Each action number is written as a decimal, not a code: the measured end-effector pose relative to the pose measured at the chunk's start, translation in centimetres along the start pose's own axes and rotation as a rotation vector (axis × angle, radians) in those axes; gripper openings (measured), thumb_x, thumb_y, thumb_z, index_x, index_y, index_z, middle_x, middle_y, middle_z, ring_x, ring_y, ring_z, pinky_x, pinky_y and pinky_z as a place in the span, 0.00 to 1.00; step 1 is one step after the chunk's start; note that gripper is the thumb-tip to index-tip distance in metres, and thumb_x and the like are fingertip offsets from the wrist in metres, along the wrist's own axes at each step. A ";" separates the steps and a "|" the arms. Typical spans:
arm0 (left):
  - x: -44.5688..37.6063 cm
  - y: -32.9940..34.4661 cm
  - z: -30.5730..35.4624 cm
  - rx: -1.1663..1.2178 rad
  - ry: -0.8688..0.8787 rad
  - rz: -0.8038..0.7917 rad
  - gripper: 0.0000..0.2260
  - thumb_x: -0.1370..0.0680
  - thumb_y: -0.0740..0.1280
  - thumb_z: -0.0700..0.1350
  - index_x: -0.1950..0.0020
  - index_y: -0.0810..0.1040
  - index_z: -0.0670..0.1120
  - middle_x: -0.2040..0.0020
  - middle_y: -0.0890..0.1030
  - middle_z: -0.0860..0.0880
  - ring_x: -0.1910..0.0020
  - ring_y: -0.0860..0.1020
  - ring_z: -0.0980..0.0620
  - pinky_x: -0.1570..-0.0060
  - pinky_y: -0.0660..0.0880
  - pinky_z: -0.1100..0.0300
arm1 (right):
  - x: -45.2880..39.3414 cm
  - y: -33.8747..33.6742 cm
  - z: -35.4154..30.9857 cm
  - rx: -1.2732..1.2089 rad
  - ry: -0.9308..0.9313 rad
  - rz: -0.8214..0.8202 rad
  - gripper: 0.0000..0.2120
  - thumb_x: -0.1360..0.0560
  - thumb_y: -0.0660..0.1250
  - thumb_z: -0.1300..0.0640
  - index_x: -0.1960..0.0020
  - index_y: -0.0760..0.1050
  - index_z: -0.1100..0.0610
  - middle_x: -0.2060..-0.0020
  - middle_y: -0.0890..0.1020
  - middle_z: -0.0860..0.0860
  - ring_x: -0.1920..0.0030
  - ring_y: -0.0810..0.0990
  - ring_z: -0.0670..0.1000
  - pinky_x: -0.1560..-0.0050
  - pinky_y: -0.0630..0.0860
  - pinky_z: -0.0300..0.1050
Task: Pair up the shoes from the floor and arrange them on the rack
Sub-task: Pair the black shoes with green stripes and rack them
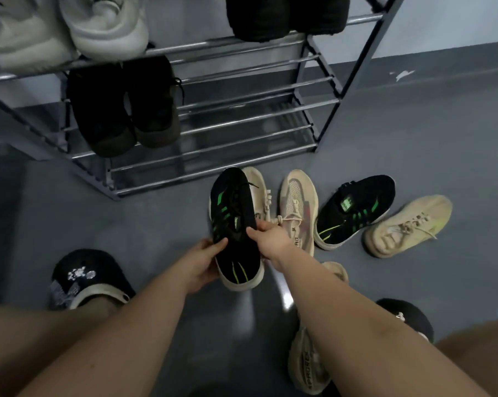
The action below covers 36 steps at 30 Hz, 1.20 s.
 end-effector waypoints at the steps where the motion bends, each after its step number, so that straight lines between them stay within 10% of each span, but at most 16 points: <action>1: -0.2 -1.0 -0.1 0.007 -0.002 0.017 0.13 0.21 0.63 0.45 0.37 0.70 0.45 0.52 0.80 0.47 0.55 0.79 0.50 0.63 0.77 0.58 | -0.7 1.0 0.1 0.027 0.008 -0.018 0.15 0.20 0.60 0.62 0.34 0.73 0.59 0.42 0.80 0.57 0.43 0.79 0.56 0.45 0.78 0.47; 7: -0.1 -8.5 -1.1 0.117 -0.048 0.124 0.17 0.21 0.63 0.46 0.33 0.70 0.44 0.37 0.77 0.44 0.41 0.76 0.46 0.50 0.74 0.58 | -2.8 8.8 0.9 0.181 0.008 -0.132 0.16 0.21 0.61 0.63 0.34 0.73 0.57 0.41 0.79 0.52 0.42 0.78 0.54 0.38 0.74 0.46; 16: 1.1 -18.7 -2.9 0.203 -0.087 0.353 0.17 0.20 0.62 0.47 0.36 0.73 0.38 0.41 0.79 0.41 0.42 0.77 0.42 0.41 0.73 0.50 | -2.8 19.2 1.8 0.471 0.021 -0.330 0.18 0.19 0.57 0.62 0.30 0.68 0.60 0.35 0.75 0.57 0.35 0.74 0.56 0.39 0.70 0.42; 27: 2.3 -12.6 4.7 -1.048 0.203 0.401 0.30 0.19 0.57 0.52 0.22 0.47 0.46 0.21 0.47 0.45 0.23 0.49 0.45 0.25 0.51 0.53 | -1.7 11.7 0.1 0.814 -0.140 -0.128 0.26 0.23 0.64 0.54 0.27 0.64 0.56 0.32 0.73 0.54 0.33 0.72 0.56 0.33 0.68 0.45; 36: 2.5 3.4 4.5 -1.495 0.432 0.139 0.30 0.20 0.58 0.54 0.22 0.50 0.48 0.21 0.47 0.46 0.23 0.49 0.47 0.26 0.51 0.54 | 2.9 -3.4 -0.6 1.246 -0.210 0.179 0.25 0.24 0.61 0.49 0.28 0.63 0.53 0.30 0.68 0.55 0.29 0.63 0.58 0.30 0.62 0.49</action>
Point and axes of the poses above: each hand's wrist, its own x-axis away from the middle knuckle, its own y-axis out of the palm, z = x × y, the point moved 10 cm from there along -x, towards the middle knuckle
